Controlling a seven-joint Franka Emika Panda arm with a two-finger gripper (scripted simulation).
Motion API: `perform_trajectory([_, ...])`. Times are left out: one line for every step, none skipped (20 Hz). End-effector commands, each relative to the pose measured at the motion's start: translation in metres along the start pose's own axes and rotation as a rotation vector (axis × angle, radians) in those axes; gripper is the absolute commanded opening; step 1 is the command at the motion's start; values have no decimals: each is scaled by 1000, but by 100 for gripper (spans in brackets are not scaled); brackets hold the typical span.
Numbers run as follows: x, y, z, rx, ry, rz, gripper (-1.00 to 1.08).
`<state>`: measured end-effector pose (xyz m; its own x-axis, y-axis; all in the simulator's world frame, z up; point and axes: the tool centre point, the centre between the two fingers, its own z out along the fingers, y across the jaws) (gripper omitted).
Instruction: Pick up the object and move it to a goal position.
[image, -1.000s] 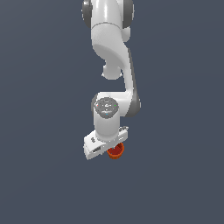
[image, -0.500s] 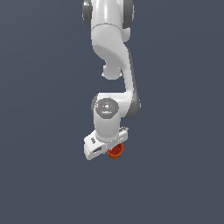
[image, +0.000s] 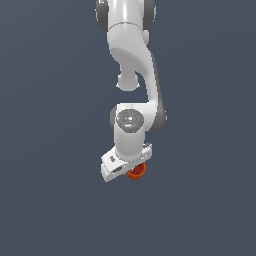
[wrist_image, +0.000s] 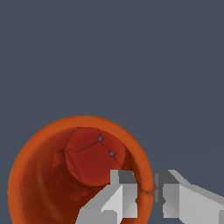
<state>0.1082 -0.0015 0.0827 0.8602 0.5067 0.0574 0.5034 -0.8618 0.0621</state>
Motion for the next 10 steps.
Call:
perform_trajectory([11,-15,-12,-1,3,-2,-100])
perform_trajectory([16,-23,-18,-1,3,-2,-100])
perform_trajectory([21,-31,-23,-1,3,-2,-100])
perform_trajectory([26,-38,-29,-1,3,-2,-100])
perform_trajectory([31,-46,-35,-1,3,-2,-100])
perform_trajectory([36,-53,-40,-1,3,-2,-100])
perform_trajectory([41,-60,-45,-1,2,-2,-100])
perform_trajectory([46,-66,-50,-1,2,-2,-100])
perform_trajectory([50,-72,-54,-1,2,-2,-100])
perform_trajectory([53,-76,-58,-1,2,-2,-100])
